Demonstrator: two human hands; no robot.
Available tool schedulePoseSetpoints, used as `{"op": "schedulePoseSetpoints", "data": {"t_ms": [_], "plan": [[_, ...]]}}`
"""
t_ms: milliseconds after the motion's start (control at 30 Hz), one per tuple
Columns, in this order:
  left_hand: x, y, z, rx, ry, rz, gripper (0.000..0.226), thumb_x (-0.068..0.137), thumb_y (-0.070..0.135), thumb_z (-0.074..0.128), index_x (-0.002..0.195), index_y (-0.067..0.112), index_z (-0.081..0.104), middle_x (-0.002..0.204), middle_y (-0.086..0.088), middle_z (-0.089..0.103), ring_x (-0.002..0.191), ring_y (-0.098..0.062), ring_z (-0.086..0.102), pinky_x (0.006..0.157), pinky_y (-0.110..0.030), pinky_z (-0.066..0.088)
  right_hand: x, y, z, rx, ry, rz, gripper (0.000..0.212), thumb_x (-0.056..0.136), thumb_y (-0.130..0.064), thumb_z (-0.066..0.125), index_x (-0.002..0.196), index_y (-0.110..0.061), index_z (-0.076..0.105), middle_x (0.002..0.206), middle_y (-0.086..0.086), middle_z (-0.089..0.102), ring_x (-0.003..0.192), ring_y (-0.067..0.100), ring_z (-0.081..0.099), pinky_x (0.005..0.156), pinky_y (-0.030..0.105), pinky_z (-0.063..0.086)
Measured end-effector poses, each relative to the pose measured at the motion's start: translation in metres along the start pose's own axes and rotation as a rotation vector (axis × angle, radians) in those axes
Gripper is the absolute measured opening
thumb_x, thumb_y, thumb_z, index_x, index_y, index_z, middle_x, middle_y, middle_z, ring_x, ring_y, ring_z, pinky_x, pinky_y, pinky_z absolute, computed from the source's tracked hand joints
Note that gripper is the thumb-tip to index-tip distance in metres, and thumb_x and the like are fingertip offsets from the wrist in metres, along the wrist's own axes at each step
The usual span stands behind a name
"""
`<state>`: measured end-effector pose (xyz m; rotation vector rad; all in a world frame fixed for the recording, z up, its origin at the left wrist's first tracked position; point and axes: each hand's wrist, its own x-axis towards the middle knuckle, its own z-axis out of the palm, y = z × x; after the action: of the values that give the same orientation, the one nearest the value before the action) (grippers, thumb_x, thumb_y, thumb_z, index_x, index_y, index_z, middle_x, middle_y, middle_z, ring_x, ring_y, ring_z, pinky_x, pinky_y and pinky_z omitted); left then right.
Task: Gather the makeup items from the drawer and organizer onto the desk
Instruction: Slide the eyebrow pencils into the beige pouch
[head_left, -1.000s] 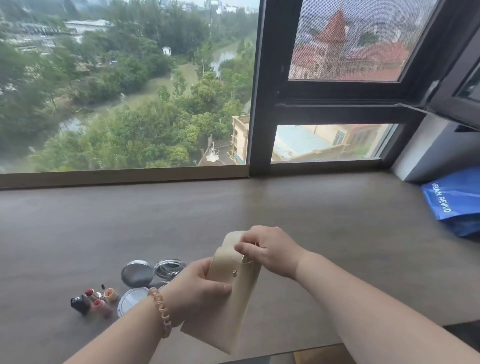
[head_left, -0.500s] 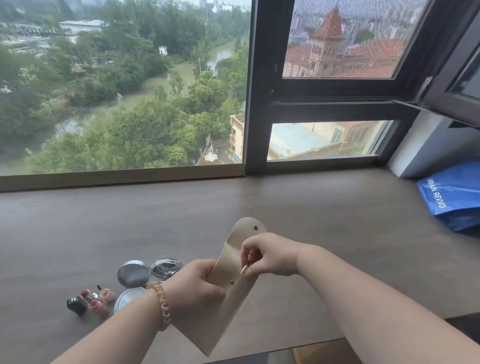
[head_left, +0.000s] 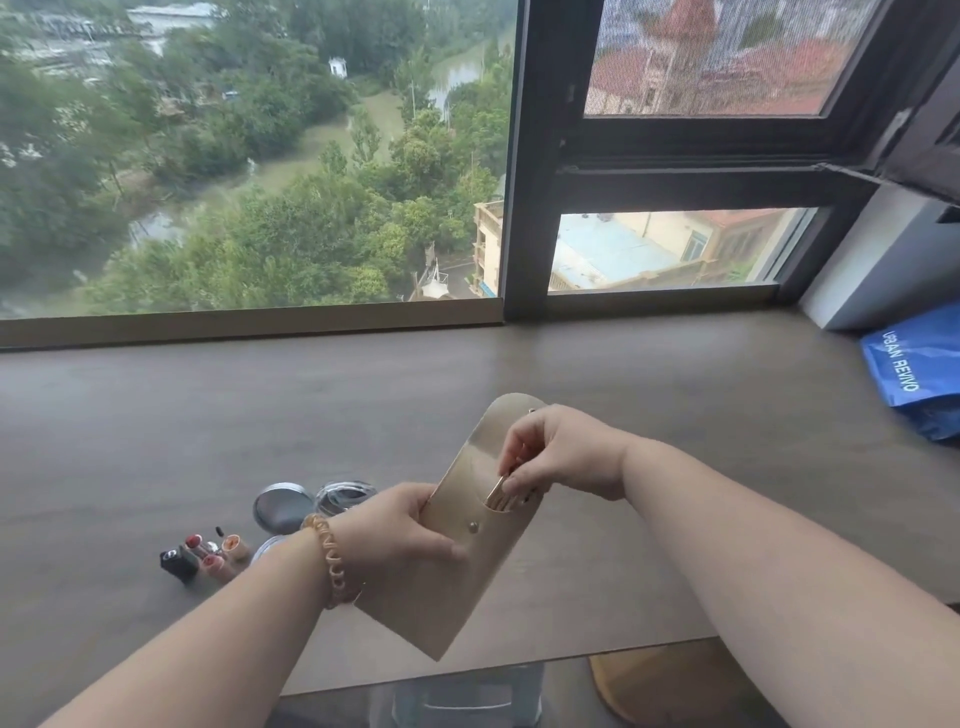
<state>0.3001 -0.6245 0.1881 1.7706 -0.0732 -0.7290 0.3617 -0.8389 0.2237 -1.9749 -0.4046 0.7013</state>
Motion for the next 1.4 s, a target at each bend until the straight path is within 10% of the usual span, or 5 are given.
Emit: {"op": "schedulePoseSetpoints", "data": {"t_ms": [700, 867, 1067, 1200, 1400], "plan": [[0.001, -0.02, 0.025, -0.298, -0.041, 0.006, 0.032, 0.064, 0.006, 0.076, 0.094, 0.009, 0.069, 0.091, -0.01, 0.072, 0.081, -0.024, 0.067, 0.073, -0.035, 0.054, 0.004, 0.013, -0.014, 0.195, 0.201, 0.041, 0.019, 0.079, -0.006, 0.073, 0.095, -0.013, 0.066, 0.076, 0.005, 0.063, 0.057, 0.015, 0.058, 0.05, 0.019, 0.046], [0.004, -0.027, 0.035, -0.385, 0.068, -0.034, 0.039, 0.062, 0.006, 0.075, 0.099, 0.002, 0.064, 0.09, -0.014, 0.071, 0.079, -0.028, 0.067, 0.073, -0.038, 0.055, 0.008, 0.039, -0.004, 0.129, 0.808, 0.199, 0.033, 0.079, -0.043, 0.07, 0.105, -0.024, 0.061, 0.096, -0.003, 0.06, 0.082, 0.011, 0.057, 0.072, 0.027, 0.045], [0.013, -0.044, 0.052, -0.57, 0.125, -0.118, 0.018, 0.071, 0.001, 0.068, 0.089, 0.005, 0.069, 0.087, -0.016, 0.072, 0.072, -0.026, 0.068, 0.07, -0.036, 0.057, 0.01, 0.066, 0.039, 0.418, 0.382, 0.374, 0.007, 0.088, -0.02, 0.061, 0.088, -0.013, 0.061, 0.07, 0.001, 0.06, 0.051, 0.009, 0.053, 0.062, 0.026, 0.042], [0.029, -0.066, 0.063, -0.481, 0.274, -0.279, 0.012, 0.075, 0.001, 0.055, 0.083, 0.008, 0.061, 0.081, -0.014, 0.063, 0.069, -0.024, 0.058, 0.069, -0.033, 0.048, 0.018, 0.085, 0.061, 0.447, 0.47, 0.382, 0.023, 0.078, 0.008, 0.051, 0.093, -0.003, 0.064, 0.07, 0.007, 0.06, 0.045, 0.009, 0.041, 0.046, 0.02, 0.034], [0.046, -0.09, 0.074, -0.118, 0.455, -0.382, 0.027, 0.069, 0.021, 0.063, 0.093, 0.016, 0.054, 0.089, 0.001, 0.066, 0.083, -0.016, 0.063, 0.072, -0.028, 0.05, 0.035, 0.11, 0.079, 0.423, 0.492, 0.427, 0.037, 0.079, 0.005, 0.054, 0.112, -0.014, 0.059, 0.094, 0.007, 0.069, 0.077, 0.017, 0.064, 0.066, 0.026, 0.048]]}}
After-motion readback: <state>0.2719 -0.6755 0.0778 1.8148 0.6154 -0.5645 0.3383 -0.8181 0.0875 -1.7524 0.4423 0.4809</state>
